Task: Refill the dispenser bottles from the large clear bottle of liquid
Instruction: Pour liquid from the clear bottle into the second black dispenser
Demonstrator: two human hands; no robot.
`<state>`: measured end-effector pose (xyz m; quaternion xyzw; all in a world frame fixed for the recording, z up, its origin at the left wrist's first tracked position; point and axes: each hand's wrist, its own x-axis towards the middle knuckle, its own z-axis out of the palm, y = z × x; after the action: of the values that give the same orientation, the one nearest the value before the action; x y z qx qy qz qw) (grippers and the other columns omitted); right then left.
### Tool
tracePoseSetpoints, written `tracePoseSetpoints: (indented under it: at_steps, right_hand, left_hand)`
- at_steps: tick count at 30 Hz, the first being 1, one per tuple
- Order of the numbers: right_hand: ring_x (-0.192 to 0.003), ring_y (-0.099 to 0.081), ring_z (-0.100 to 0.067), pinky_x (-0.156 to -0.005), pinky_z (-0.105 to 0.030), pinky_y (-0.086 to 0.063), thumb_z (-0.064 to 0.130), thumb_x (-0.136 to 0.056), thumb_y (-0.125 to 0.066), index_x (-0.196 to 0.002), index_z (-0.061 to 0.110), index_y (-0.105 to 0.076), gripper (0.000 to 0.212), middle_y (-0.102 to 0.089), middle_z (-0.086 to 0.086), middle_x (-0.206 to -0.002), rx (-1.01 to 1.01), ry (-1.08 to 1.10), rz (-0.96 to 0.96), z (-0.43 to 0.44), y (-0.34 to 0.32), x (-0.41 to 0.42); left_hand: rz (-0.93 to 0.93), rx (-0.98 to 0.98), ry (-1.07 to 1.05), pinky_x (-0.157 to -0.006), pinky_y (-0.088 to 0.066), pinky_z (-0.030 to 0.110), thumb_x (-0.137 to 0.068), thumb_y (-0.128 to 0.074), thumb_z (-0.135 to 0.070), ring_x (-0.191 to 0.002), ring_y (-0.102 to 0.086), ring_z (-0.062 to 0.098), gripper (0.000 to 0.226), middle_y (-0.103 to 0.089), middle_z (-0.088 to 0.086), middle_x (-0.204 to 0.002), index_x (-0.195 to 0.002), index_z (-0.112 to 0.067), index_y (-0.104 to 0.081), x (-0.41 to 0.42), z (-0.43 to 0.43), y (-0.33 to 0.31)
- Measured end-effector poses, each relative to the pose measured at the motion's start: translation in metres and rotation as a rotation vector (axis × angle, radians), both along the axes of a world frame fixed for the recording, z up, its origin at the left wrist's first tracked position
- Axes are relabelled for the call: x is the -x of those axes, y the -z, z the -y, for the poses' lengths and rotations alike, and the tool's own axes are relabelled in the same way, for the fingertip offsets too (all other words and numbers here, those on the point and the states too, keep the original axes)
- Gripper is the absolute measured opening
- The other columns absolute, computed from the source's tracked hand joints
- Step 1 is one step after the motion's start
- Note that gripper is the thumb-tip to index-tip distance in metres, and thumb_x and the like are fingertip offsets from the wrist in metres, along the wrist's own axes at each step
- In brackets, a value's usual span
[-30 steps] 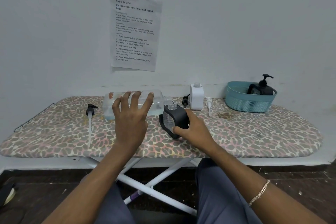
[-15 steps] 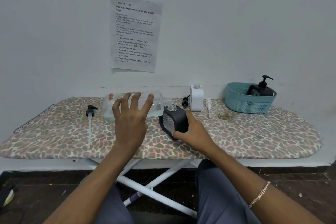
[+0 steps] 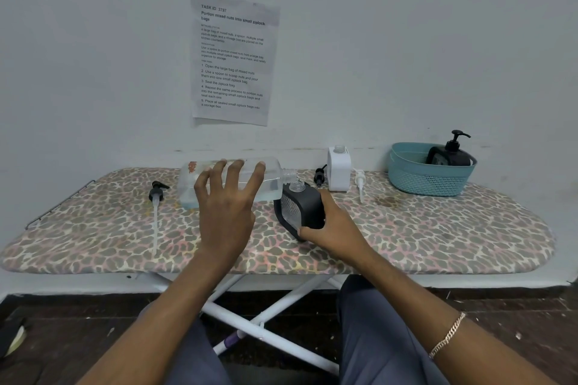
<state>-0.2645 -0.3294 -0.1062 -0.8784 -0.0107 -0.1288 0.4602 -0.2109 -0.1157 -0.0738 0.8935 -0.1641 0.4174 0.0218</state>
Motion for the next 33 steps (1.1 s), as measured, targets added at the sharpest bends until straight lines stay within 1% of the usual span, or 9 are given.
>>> tracePoseSetpoints:
  at_steps: [6,15,19,26,30,33]
  right_hand:
    - [-0.099,-0.062,0.003,-0.072,-0.014,-0.049,0.025,-0.084,-0.08,-0.144,0.034,-0.042,0.071,-0.066,0.011,-0.12,0.002,0.003,-0.001,-0.0002,-0.0004,0.0002]
    - [-0.095,-0.061,0.006,-0.068,-0.009,-0.047,0.024,-0.084,-0.08,-0.145,0.033,-0.041,0.073,-0.065,0.012,-0.118,0.013,0.01,-0.014,-0.0004,-0.0009,0.0001]
    - [-0.095,-0.061,0.005,-0.069,-0.011,-0.048,0.024,-0.084,-0.08,-0.144,0.033,-0.041,0.072,-0.065,0.011,-0.118,0.014,0.01,-0.015,-0.0004,-0.0009,0.0002]
    - [-0.094,-0.06,0.007,-0.067,-0.007,-0.046,0.024,-0.085,-0.08,-0.145,0.032,-0.041,0.072,-0.064,0.011,-0.117,0.023,0.007,-0.012,0.0,-0.0016,-0.0001]
    - [-0.093,-0.06,0.007,-0.063,-0.004,-0.045,0.024,-0.085,-0.08,-0.145,0.032,-0.04,0.072,-0.063,0.014,-0.115,0.024,0.006,-0.009,-0.0004,-0.0017,0.0]
    - [-0.094,-0.061,0.007,-0.064,-0.004,-0.046,0.024,-0.085,-0.08,-0.145,0.033,-0.041,0.072,-0.064,0.015,-0.115,0.019,0.006,-0.008,-0.0006,-0.0014,0.0004]
  left_hand:
    - [0.001,0.001,-0.001,-0.107,-0.031,0.056,-0.067,-0.055,0.014,-0.133,-0.051,0.042,0.083,-0.061,0.015,-0.138,-0.141,-0.022,-0.061,0.0005,0.0001,0.0]
    - [0.004,0.0,0.0,-0.106,-0.031,0.056,-0.066,-0.056,0.014,-0.133,-0.051,0.042,0.083,-0.06,0.015,-0.138,-0.141,-0.022,-0.061,0.0005,-0.0001,-0.0002]
    - [0.005,-0.002,0.0,-0.106,-0.03,0.055,-0.066,-0.056,0.013,-0.132,-0.051,0.042,0.082,-0.061,0.015,-0.137,-0.141,-0.021,-0.062,0.0009,0.0003,-0.0005]
    - [0.005,0.0,0.002,-0.107,-0.03,0.055,-0.066,-0.056,0.014,-0.132,-0.052,0.042,0.083,-0.061,0.015,-0.137,-0.141,-0.021,-0.062,0.0011,0.0004,-0.001]
    - [0.003,-0.001,0.004,-0.107,-0.03,0.055,-0.066,-0.058,0.015,-0.132,-0.051,0.042,0.084,-0.061,0.015,-0.137,-0.141,-0.022,-0.061,0.0007,0.0002,-0.0011]
    - [0.002,0.0,0.005,-0.107,-0.03,0.055,-0.065,-0.059,0.015,-0.132,-0.051,0.042,0.084,-0.06,0.015,-0.137,-0.141,-0.022,-0.061,0.0008,0.0002,-0.0008]
